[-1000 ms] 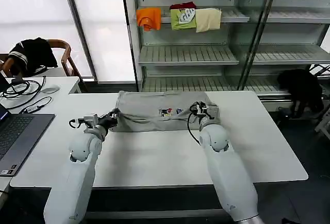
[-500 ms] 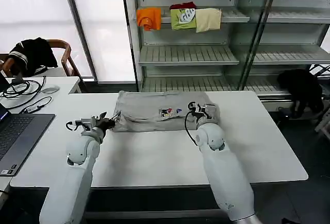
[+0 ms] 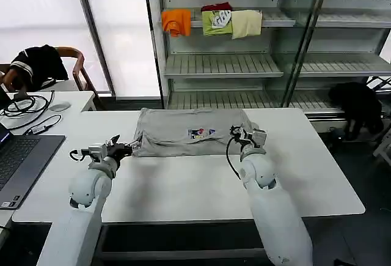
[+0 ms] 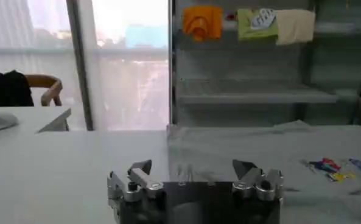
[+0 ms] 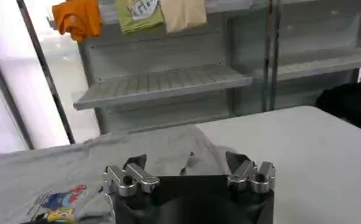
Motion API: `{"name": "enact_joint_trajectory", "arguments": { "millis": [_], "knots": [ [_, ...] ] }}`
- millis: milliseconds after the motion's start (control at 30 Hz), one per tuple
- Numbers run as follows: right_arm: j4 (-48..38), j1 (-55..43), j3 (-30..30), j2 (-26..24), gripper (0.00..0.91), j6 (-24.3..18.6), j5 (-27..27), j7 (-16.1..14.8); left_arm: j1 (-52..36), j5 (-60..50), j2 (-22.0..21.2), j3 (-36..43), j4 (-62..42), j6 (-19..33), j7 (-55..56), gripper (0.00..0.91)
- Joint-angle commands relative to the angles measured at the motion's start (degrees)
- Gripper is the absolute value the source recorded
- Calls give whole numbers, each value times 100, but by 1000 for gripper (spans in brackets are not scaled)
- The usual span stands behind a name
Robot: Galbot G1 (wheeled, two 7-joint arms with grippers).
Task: Fold and organize the clothes.
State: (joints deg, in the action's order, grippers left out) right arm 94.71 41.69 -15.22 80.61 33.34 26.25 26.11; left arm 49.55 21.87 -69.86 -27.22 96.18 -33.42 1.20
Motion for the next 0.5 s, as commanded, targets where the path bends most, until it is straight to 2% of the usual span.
{"name": "enact_joint_trajectory", "arguments": {
  "millis": [33,300,500],
  "knots": [
    [695,350,-12,-278,907,8,34,27,684,-6,13,-103,846,8,-45,907],
    [933,688,-88,-657,907,2,52,-4,977,-94,-57,-112,1042,7,-75,907],
    [902,825,-137,-881,907,8,287,9,903,-208,-63,-23,786,9,-49,907]
  ]
}}
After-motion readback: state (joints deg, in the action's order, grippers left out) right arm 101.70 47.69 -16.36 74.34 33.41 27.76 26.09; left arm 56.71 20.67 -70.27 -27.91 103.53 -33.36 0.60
